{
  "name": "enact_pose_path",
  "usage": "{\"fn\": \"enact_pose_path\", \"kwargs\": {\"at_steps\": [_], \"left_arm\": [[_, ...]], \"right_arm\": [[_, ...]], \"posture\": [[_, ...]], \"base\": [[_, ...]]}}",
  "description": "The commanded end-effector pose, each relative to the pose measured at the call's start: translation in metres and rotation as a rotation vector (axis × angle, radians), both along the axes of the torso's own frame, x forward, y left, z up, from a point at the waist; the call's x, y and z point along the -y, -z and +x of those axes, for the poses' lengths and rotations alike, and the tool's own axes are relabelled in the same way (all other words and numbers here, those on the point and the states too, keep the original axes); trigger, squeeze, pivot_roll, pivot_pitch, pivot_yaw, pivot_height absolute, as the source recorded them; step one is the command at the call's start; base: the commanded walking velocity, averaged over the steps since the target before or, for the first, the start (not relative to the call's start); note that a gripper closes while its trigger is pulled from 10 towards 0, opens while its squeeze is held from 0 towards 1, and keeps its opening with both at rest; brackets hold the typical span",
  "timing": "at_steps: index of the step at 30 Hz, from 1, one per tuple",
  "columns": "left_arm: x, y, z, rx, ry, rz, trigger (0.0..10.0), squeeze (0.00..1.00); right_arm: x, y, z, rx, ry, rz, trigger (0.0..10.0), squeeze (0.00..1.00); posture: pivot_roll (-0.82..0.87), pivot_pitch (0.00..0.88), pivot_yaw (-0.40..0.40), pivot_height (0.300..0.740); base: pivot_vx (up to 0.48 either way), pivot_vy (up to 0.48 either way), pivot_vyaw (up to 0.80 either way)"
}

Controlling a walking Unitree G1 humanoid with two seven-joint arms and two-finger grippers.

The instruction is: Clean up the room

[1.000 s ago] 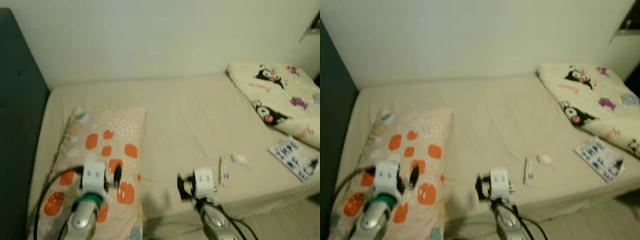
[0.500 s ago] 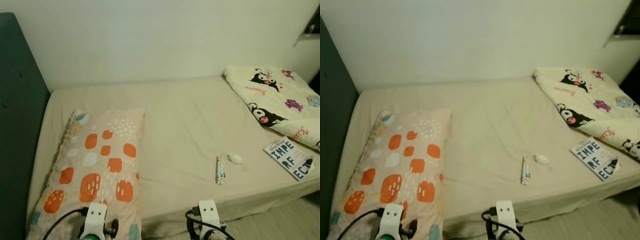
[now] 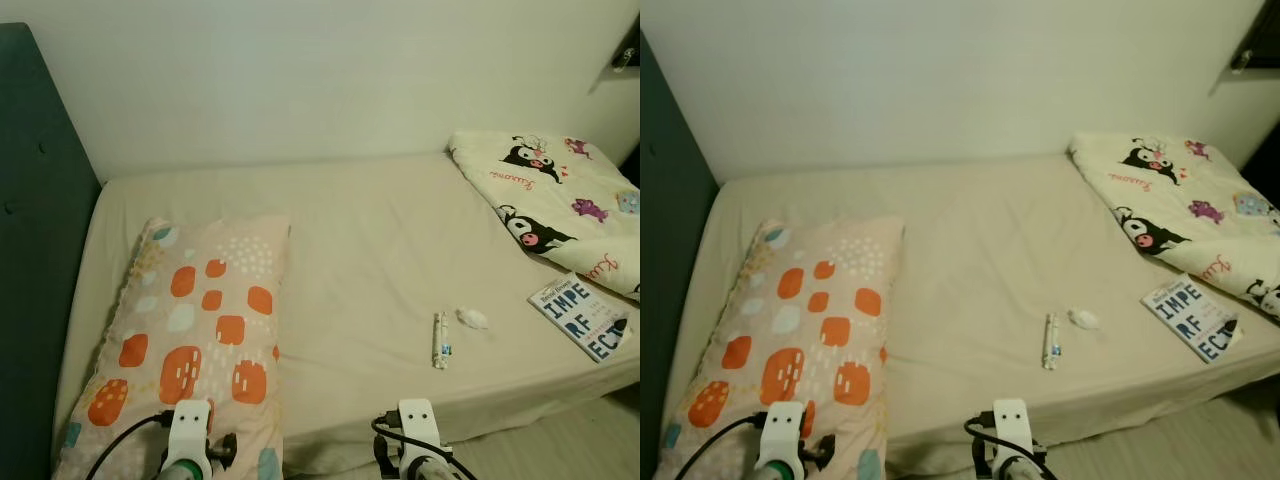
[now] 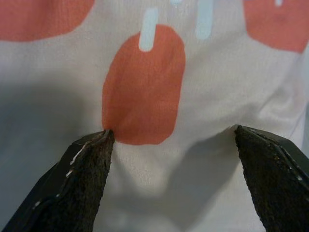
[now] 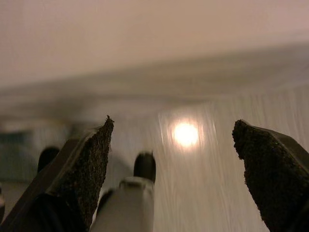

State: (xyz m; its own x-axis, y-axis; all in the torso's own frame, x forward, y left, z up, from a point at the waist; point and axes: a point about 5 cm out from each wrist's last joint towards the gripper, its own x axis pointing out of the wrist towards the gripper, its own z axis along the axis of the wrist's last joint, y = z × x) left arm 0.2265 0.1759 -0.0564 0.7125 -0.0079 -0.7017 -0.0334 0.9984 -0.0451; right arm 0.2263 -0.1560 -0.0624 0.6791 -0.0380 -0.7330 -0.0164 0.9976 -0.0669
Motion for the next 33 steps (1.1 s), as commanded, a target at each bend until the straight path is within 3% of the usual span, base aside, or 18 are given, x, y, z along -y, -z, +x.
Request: {"fn": "enact_pose_path", "kwargs": {"at_steps": [1,5,8,13,14,20,33], "left_arm": [[-0.003,0.008,-0.009,-0.081,-0.017,-0.021,10.0,0.0],[-0.009,0.008,-0.007,-0.105,-0.054,0.003,10.0,0.0],[-0.009,0.012,-0.013,-0.157,-0.058,0.02,10.0,0.0],[-0.002,0.017,-0.022,-0.175,0.01,0.018,10.0,0.0],[0.002,0.022,-0.029,-0.188,0.072,0.052,10.0,0.0],[0.009,0.027,-0.038,-0.206,0.148,0.1,10.0,0.0],[0.004,0.028,-0.045,-0.142,0.088,0.164,10.0,0.0]], "right_arm": [[0.002,0.005,-0.007,-0.056,0.013,-0.001,10.0,0.0],[0.002,0.003,-0.003,-0.052,0.025,0.005,10.0,0.0],[-0.001,0.004,-0.003,-0.067,-0.012,-0.012,10.0,0.0],[-0.002,0.013,-0.017,-0.149,-0.061,-0.052,10.0,0.0],[-0.003,0.018,-0.027,-0.192,-0.088,-0.059,10.0,0.0],[-0.002,0.022,-0.035,-0.213,-0.096,-0.059,10.0,0.0],[0.001,0.025,-0.042,-0.199,-0.082,-0.042,10.0,0.0]], "posture": [[0.05,0.0,0.003,0.74],[0.06,0.0,0.002,0.74],[0.05,0.0,0.003,0.74],[0.05,0.0,0.006,0.74],[0.05,0.0,0.001,0.74],[0.05,0.0,0.0,0.74],[0.05,0.0,-0.006,0.74]], "base": [[0.0,0.0,0.0],[0.0,0.0,0.0],[0.0,0.0,0.0],[0.0,0.0,0.0],[0.0,0.0,0.0],[0.0,0.0,0.0],[0.0,0.0,0.0]]}}
